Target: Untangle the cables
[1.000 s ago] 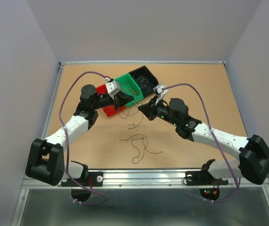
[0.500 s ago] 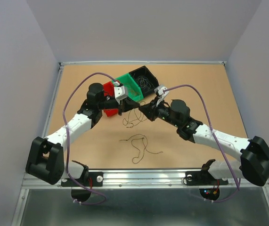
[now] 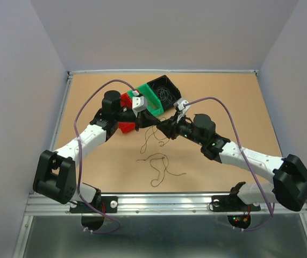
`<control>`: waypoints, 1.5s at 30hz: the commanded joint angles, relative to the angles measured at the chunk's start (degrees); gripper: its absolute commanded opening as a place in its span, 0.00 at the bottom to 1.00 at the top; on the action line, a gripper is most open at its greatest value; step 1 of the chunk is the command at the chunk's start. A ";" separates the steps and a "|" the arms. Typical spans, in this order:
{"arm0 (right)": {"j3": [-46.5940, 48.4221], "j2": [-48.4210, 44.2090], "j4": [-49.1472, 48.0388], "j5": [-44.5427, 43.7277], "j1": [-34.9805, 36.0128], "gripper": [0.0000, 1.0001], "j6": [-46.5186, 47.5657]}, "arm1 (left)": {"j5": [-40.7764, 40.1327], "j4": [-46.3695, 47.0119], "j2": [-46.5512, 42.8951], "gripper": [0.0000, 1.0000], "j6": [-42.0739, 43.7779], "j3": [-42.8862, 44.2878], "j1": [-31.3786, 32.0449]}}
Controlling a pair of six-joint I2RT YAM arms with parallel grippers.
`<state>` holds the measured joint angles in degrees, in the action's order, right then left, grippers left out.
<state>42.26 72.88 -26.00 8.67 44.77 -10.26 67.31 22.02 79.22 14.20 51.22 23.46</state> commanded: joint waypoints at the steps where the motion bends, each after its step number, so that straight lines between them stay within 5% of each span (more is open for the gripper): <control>1: -0.25 0.86 -3.80 -1.72 0.40 0.29 1.73 | 6.87 -1.28 -0.82 0.00 -0.22 2.65 0.53; 22: -4.73 1.12 -12.58 -1.37 0.40 0.28 3.41 | 18.12 -2.86 -0.56 0.00 -1.89 3.89 2.37; 25: -5.17 1.12 -14.78 -0.32 0.40 0.07 3.05 | 19.09 -2.86 -1.35 0.00 -0.84 3.36 2.99; 27: -5.87 0.25 -15.83 0.82 0.40 0.00 2.79 | 18.83 -2.86 -1.88 0.06 -0.22 3.18 2.99; 28: -6.31 -0.19 -16.45 1.09 0.49 0.01 2.53 | 17.78 -3.03 -2.14 0.18 0.56 2.92 2.82; 33: -7.45 -1.25 -16.54 -0.66 0.49 0.01 1.74 | 13.73 -1.55 -3.89 0.45 1.98 1.87 -2.00; 37: -6.93 0.06 -16.54 -2.25 0.49 0.00 0.51 | 4.10 11.77 -5.30 0.52 -8.02 -2.51 -4.91; 45: -5.44 1.56 -16.37 -4.02 0.40 0.01 -1.51 | -9.28 23.67 -7.50 0.56 -19.44 -6.57 -13.26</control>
<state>35.88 73.54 -38.17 5.48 45.45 -10.35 66.83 35.22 74.83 3.29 45.84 13.72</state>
